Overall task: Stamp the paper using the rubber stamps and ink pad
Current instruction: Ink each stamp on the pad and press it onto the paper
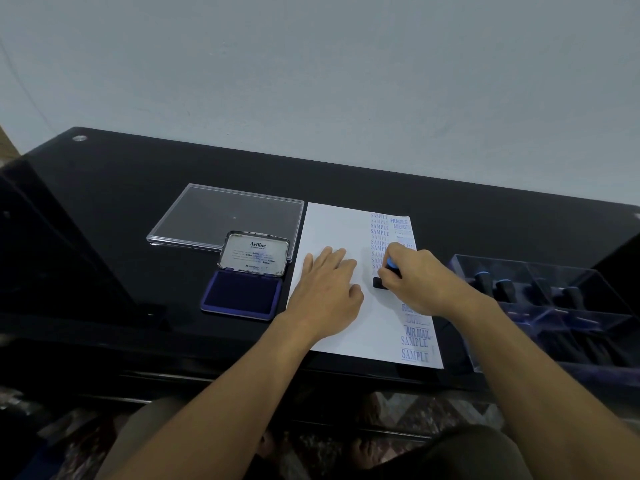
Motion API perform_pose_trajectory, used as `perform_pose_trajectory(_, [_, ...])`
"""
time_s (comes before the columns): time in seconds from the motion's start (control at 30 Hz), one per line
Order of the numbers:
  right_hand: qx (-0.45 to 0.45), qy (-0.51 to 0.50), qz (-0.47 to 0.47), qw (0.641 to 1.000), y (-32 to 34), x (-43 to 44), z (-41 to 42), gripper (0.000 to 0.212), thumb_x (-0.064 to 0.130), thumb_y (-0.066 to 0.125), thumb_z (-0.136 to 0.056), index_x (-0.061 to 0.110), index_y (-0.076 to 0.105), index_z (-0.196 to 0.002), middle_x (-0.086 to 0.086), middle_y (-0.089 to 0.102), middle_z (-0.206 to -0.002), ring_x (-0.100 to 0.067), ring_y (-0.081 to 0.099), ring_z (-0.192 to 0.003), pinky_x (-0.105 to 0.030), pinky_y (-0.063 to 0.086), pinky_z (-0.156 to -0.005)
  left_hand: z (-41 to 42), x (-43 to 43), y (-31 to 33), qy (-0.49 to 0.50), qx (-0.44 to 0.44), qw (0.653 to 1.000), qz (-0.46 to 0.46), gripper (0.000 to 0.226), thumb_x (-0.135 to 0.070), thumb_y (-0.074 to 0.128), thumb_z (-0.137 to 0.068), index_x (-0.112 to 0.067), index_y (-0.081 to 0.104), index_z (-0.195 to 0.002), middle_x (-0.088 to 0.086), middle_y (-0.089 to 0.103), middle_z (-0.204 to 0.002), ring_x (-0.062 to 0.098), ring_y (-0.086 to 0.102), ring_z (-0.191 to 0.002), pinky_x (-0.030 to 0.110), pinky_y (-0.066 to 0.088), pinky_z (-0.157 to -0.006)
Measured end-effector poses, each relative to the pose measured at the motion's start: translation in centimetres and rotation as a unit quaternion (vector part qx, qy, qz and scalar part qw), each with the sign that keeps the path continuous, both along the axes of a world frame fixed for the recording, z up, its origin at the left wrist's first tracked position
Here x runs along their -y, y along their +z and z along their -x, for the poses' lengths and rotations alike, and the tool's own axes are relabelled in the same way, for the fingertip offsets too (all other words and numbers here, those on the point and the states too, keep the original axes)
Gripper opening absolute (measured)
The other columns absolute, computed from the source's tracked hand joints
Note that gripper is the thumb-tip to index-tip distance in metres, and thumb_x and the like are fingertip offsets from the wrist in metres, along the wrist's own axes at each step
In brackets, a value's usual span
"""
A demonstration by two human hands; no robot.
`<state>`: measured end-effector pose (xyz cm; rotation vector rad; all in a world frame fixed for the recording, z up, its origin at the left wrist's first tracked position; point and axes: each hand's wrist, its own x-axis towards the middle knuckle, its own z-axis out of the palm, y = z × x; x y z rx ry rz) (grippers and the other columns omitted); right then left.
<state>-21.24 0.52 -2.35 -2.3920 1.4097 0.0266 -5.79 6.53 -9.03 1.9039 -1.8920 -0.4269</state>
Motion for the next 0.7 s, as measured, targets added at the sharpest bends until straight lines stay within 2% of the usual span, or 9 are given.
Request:
perform_pose_trajectory(0.27, [0.002,-0.014,0.009,1.0,-0.6,-0.2,-0.1,0.017,0.028,0.04,-0.106,0.016,0.041,-0.094,-0.001,0.052,-0.076,-0.015,0.044,-0.059,-0.025,0.031,-0.05,0.0,0.0,-0.4,0.002,0.012,1.0,0.011,0.049,-0.026,0.036,-0.1,-0.014,0.037,-0.147,0.005,0.016,-0.163,0.021,0.002,-0.152,0.044,-0.002,-0.123])
perform_pose_trajectory(0.5, [0.033,-0.021,0.021,0.999,-1.4,-0.3,0.0,0.016,0.025,0.042,-0.105,0.011,0.044,-0.097,-0.004,0.055,-0.075,-0.017,0.045,-0.059,-0.029,0.035,-0.051,0.1,-0.2,-0.6,0.003,0.023,0.999,0.025,0.048,-0.026,0.035,-0.1,-0.014,0.038,-0.146,0.004,0.018,-0.163,0.02,0.003,-0.151,0.042,-0.003,-0.123])
perform_pose_trajectory(0.7, [0.036,-0.019,0.037,0.998,-1.6,-0.3,0.0,0.014,0.023,0.043,-0.104,0.013,0.043,-0.094,-0.004,0.055,-0.075,-0.018,0.046,-0.06,-0.032,0.037,-0.052,0.2,-0.2,-0.5,0.002,0.028,0.999,0.028,0.047,-0.027,0.035,-0.1,-0.014,0.04,-0.144,0.004,0.019,-0.162,0.02,0.005,-0.15,0.041,-0.003,-0.122])
